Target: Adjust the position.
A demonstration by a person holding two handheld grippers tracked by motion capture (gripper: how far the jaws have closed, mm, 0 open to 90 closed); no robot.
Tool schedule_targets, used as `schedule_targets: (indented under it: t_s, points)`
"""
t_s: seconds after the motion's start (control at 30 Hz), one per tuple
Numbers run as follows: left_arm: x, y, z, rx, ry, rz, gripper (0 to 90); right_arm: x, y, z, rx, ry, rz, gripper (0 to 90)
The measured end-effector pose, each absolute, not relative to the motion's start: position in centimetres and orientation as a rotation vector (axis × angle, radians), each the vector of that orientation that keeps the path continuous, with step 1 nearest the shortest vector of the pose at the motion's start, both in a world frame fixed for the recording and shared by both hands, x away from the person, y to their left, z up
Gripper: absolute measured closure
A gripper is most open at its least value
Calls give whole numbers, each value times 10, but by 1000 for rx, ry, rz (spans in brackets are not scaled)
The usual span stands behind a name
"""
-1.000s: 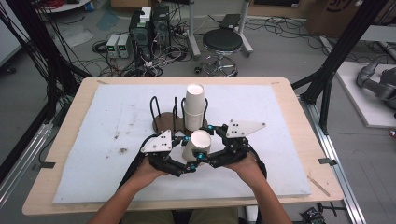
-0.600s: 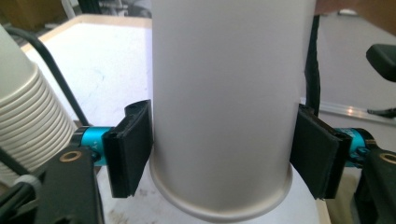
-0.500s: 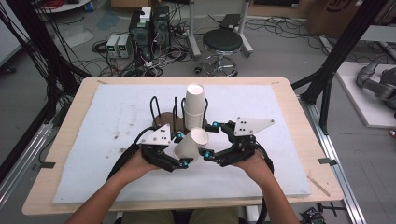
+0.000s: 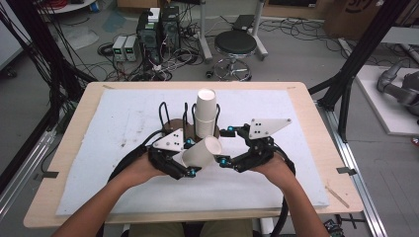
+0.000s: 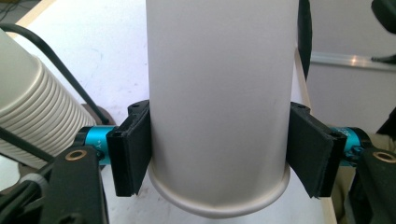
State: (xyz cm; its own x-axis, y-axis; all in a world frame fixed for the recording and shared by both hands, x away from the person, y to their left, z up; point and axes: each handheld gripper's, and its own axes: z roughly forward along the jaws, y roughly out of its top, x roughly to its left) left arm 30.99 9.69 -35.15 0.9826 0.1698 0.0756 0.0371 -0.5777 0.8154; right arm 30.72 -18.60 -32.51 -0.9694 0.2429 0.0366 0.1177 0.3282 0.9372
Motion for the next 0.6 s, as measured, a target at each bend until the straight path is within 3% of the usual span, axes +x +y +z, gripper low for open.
schedule_targets:
  t_s: [0.6]
  points:
    - [311,91,-327,2371,34,136,313,317,-172,-326,216,2638,1619,209]
